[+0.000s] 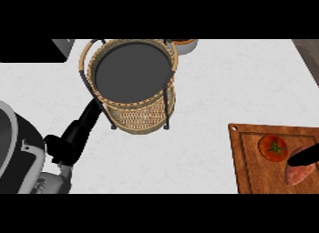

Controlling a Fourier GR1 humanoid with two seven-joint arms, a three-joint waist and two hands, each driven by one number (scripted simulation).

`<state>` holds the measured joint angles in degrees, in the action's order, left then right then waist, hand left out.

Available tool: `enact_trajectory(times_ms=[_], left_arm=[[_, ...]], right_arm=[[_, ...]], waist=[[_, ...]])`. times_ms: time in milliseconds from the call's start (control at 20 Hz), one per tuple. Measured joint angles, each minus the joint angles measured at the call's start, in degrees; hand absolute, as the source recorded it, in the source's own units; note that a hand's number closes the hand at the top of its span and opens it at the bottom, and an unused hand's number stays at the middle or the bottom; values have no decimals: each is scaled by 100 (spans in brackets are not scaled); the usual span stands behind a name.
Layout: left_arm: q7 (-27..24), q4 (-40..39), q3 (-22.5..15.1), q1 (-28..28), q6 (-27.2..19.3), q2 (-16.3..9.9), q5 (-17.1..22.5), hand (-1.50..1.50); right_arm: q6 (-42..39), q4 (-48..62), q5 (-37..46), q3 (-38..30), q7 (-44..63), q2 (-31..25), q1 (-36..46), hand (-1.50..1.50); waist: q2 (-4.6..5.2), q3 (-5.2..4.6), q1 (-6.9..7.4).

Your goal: Pick the sweet potato from the cutting board and place it in the tiered basket

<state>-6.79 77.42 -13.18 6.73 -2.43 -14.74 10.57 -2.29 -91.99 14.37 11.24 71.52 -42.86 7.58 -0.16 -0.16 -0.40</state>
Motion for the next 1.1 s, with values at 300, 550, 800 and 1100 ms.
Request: enact_trajectory(times_ms=[300,550,800,1100], left_arm=[[-90,-86,46,-21,78,38,-18,0],[-49,-93,69,19,122,67,-32,0],[-30,-63,102,-9,159,86,-64,0],[46,10,141,-13,189,134,-109,0]], right_arm=[[72,39,291,-67,-47,290,-296,-150],[120,75,490,-184,-46,553,-485,-150],[133,67,623,-356,-167,731,-783,-150],[166,174,911,-438,-285,1093,-951,-150]], waist=[[9,5,9],[10,7,15],[8,9,18],[12,11,32]])
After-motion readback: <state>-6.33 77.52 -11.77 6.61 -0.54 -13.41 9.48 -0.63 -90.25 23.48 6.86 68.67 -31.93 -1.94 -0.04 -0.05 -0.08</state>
